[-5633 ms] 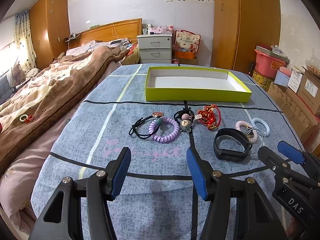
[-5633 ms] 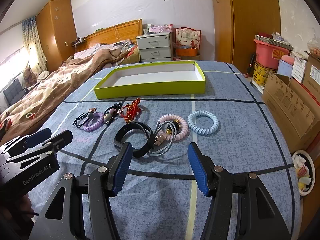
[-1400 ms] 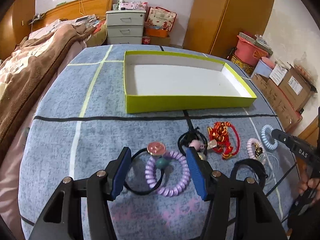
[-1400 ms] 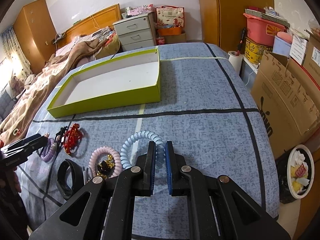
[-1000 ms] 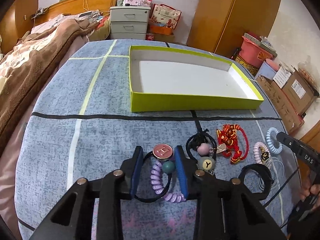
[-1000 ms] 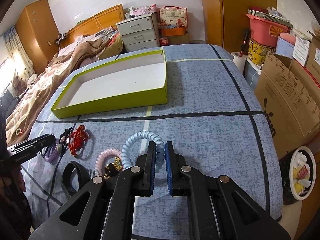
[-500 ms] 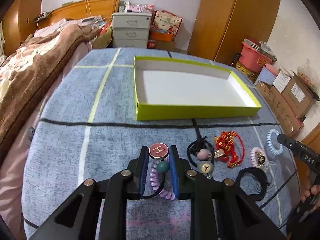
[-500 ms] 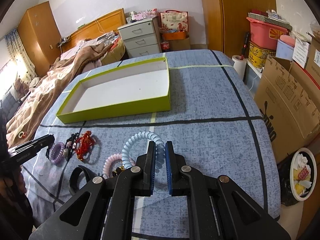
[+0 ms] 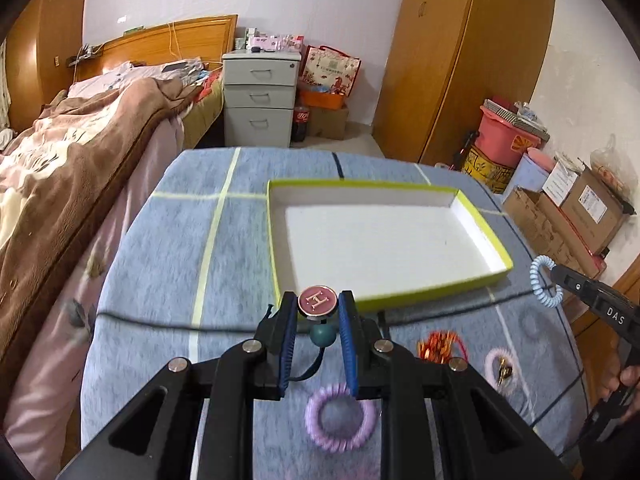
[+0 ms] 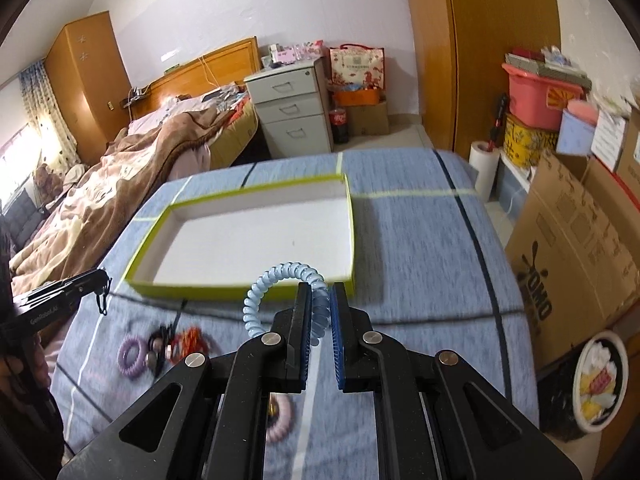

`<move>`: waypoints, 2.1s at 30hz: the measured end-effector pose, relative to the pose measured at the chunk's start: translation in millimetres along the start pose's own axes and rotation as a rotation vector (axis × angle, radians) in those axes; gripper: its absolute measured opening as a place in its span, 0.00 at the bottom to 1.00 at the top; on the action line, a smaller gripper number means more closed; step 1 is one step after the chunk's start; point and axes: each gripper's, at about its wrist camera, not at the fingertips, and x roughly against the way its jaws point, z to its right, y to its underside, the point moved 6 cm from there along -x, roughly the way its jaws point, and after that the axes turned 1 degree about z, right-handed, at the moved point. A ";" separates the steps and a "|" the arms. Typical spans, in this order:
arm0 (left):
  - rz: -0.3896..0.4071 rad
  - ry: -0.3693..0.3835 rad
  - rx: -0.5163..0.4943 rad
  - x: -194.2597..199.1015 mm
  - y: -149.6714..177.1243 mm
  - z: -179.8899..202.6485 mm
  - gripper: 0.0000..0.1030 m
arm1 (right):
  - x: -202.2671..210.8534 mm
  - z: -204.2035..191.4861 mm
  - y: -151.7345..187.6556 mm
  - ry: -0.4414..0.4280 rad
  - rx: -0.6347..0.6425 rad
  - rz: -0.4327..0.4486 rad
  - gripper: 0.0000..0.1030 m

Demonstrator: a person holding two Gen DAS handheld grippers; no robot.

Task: Organize jewelry
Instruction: 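Carry the blue bracelet and black hair tie into the green box with both grippers, then open both grippers to release the items inside the box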

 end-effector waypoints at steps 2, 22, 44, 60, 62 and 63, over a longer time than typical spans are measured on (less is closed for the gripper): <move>0.009 0.003 -0.004 -3.5 -9.4 2.0 0.21 | -6.1 -1.5 -9.5 -0.006 0.007 0.000 0.09; -0.082 0.034 0.002 -95.1 -50.0 10.5 0.21 | -110.1 11.1 -52.6 0.023 0.031 -0.112 0.09; -0.165 0.015 0.013 -125.7 -43.2 10.7 0.22 | -143.4 13.1 -47.0 0.049 0.080 -0.184 0.10; -0.126 0.004 0.010 -104.3 -42.7 10.2 0.46 | -125.7 6.8 -48.7 0.020 0.079 -0.148 0.31; -0.113 0.016 0.006 -94.7 -42.3 11.2 0.48 | -118.5 5.6 -49.0 0.014 0.075 -0.137 0.31; -0.107 0.032 0.012 -89.2 -42.0 11.7 0.49 | -113.0 4.6 -48.6 0.007 0.075 -0.129 0.31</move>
